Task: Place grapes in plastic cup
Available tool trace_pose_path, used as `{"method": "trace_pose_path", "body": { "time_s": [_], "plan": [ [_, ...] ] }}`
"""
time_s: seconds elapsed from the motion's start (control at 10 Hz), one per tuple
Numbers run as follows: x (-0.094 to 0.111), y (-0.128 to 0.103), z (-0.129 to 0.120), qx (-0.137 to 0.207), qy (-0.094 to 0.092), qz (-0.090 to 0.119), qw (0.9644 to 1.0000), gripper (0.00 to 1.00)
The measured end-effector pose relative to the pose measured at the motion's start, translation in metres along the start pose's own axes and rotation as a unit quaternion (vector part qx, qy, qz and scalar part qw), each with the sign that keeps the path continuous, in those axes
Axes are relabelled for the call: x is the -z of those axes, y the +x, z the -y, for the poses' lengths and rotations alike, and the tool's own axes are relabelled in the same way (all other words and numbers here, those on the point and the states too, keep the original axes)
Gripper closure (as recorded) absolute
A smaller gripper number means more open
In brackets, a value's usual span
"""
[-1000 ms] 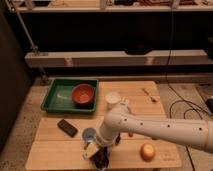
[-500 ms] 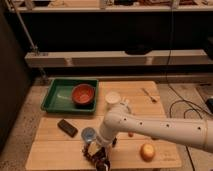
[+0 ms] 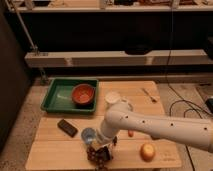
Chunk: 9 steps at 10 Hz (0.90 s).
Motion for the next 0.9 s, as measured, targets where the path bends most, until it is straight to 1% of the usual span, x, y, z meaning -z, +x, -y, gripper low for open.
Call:
{"method": "trace_pose_path", "body": {
  "time_s": [0.1, 0.2, 0.3, 0.4, 0.5, 0.6, 0.7, 0.8, 0.9],
  "plan": [
    [0.027, 0.007, 0.0, 0.004, -0.005, -0.009, 0.9999, 1.0],
    [0.047, 0.014, -0.004, 0.005, -0.003, -0.017, 0.9998, 1.0],
    [0.059, 0.02, -0.009, 0.007, -0.001, -0.022, 0.9997, 1.0],
    [0.073, 0.033, -0.02, 0.012, 0.01, -0.032, 0.9994, 1.0],
    [0.085, 0.047, -0.032, 0.023, 0.035, -0.042, 0.9982, 1.0],
    [0.094, 0.054, -0.038, 0.03, 0.045, -0.049, 0.9974, 1.0],
    [0.105, 0.058, -0.045, 0.035, 0.045, -0.054, 0.9969, 1.0],
    [0.117, 0.06, -0.056, 0.034, 0.039, -0.057, 0.997, 1.0],
    [0.127, 0.057, -0.07, 0.029, 0.034, -0.061, 0.9971, 1.0]
  ]
}}
